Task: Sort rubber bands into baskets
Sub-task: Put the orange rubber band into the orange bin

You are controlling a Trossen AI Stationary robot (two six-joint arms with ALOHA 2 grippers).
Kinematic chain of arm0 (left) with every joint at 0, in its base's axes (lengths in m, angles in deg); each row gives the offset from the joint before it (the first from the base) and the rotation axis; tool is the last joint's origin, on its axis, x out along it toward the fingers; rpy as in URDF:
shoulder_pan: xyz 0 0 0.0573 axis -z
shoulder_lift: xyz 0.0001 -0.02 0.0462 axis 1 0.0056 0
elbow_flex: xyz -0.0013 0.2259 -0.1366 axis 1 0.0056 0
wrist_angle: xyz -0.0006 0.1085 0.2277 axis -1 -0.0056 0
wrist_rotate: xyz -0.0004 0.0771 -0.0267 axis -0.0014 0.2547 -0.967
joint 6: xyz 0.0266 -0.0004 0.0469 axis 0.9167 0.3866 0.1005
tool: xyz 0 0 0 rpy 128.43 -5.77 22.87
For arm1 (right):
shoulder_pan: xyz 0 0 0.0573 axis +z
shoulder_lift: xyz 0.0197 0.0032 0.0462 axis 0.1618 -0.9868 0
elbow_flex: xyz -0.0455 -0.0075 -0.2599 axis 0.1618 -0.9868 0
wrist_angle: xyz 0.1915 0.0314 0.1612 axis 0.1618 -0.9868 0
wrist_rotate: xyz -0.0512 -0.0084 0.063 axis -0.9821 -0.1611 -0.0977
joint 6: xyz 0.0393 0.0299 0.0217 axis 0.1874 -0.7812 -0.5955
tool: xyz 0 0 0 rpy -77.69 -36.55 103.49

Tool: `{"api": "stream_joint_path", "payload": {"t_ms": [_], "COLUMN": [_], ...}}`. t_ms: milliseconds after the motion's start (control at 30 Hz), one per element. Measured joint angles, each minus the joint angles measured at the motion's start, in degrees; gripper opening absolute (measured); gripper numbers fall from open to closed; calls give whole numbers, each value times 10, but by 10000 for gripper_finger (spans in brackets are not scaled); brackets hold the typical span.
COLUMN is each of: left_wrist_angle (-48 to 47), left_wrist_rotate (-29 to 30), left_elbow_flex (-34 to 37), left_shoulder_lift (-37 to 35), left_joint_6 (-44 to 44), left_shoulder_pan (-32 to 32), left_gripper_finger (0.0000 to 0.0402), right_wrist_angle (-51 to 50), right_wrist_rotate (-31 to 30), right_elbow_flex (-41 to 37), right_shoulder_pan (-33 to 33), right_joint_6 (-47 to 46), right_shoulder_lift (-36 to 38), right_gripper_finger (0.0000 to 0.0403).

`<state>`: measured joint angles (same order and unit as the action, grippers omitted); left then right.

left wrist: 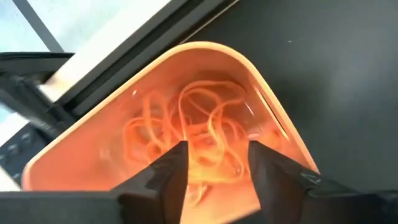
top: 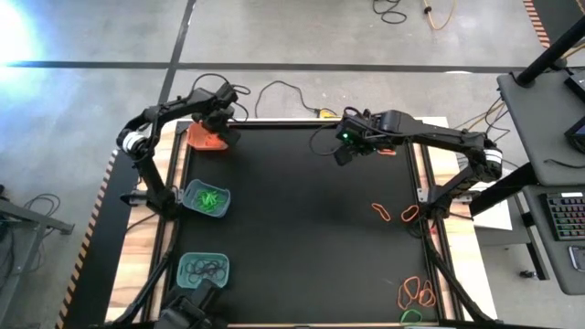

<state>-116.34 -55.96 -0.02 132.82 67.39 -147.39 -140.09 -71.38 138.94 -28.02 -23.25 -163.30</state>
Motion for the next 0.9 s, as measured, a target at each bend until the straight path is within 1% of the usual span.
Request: {"api": "stream_joint_path", "payload": {"t_ms": [133,267,333,400,567,633,767,900], "left_wrist_angle": [-34,-79,-86,-78,-1,41,116,163], "left_wrist_rotate": [-9,-19,-47,-89,-189,-213,-224,-224], "left_elbow_flex": [0,-1,0,2,9,9,9,9], "left_shoulder_lift": [-49,-101,-131,-158,-213,-227,-246,-252], "left_joint_6": [0,-1,-9,-26,-41,-41,-39,-35], "left_shoulder_pan": [0,0,1,3,33,55,110,170], "left_gripper_finger": [179,193,194,194,190,189,189,189], "right_wrist_angle": [0,6,23,44,118,160,247,283], "right_wrist_rotate": [2,1,5,13,29,50,112,117], "right_elbow_flex": [-41,-93,-124,-156,-230,-254,-295,-316], "right_shoulder_pan": [-34,-79,-106,-137,-209,-237,-285,-319], "right_joint_6": [-46,-70,-73,-80,-66,-51,-41,-37], "right_shoulder_lift": [4,5,4,4,4,4,-5,-29], "right_gripper_finger": [217,215,212,208,198,193,176,155]}}
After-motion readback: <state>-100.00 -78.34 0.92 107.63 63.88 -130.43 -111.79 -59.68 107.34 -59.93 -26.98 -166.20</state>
